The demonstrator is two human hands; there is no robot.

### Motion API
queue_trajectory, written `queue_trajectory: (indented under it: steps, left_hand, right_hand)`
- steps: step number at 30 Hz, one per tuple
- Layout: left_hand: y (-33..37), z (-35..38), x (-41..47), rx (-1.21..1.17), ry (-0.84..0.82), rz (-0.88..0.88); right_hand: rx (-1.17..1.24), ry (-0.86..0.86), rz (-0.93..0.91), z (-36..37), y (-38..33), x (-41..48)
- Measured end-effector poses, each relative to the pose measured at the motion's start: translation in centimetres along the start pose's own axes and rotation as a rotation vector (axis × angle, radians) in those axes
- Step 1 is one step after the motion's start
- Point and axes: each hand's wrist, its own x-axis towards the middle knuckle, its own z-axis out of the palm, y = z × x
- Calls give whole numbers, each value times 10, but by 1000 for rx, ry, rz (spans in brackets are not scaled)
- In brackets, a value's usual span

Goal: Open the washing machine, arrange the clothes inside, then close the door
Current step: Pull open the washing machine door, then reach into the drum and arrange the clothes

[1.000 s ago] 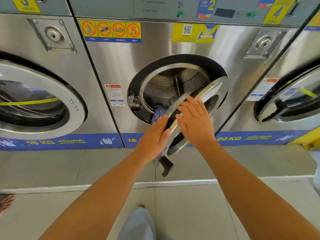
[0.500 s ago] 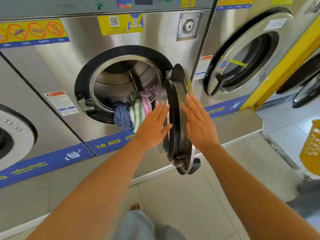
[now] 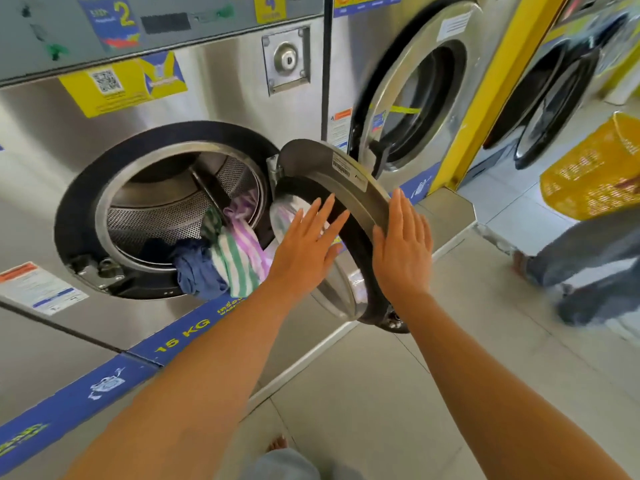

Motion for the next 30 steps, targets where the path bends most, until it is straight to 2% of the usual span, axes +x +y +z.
queue_trajectory:
  steps: [3, 8, 17, 23, 27, 30]
  left_hand:
    - [-8, 3, 16, -11, -8, 15]
    - [-3, 10, 36, -16, -67, 51]
    - [22, 12, 79, 4, -149, 19]
    - [24, 3, 79, 12, -165, 0]
    - [24, -3, 58, -14, -188, -84]
    - [19, -3, 32, -28, -213, -191]
  right_hand:
    - [-135, 45, 10, 9, 2, 4]
    - [-231, 21, 18, 10, 24, 24]
    - [-277, 22, 173, 16, 50, 67]
    - [-242, 26, 187, 16, 49, 68]
    - [-255, 8, 189, 17, 44, 54]
    - [-316, -41, 83, 16, 40, 36]
